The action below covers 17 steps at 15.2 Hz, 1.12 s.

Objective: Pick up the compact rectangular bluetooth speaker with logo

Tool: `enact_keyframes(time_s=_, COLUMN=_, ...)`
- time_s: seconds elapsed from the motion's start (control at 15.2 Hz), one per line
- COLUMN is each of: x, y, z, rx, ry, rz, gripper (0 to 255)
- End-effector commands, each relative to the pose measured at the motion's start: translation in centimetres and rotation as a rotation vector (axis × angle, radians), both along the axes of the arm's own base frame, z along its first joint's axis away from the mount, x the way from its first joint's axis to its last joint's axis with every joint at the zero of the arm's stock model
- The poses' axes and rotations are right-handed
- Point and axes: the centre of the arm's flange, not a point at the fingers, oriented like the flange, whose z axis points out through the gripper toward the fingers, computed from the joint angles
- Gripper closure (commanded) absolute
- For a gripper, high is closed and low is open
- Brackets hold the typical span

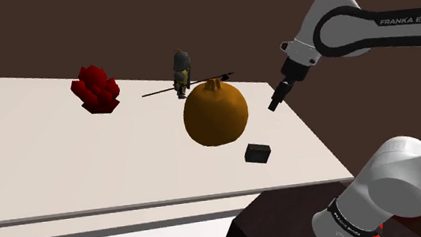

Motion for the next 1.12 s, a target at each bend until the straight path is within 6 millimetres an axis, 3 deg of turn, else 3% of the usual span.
enact_keyframes(time_s=0.0, x=0.6, y=0.1, z=-2.7, rx=-0.008, ry=0.003, rz=0.031, gripper=0)
enact_keyframes(time_s=0.92, x=4.8, y=0.6, z=-20.8, rx=-0.059, ry=0.038, rz=0.237, gripper=0)
enact_keyframes(time_s=1.06, x=5.0, y=0.6, z=-22.5, rx=-0.062, ry=0.040, rz=0.250, gripper=0)
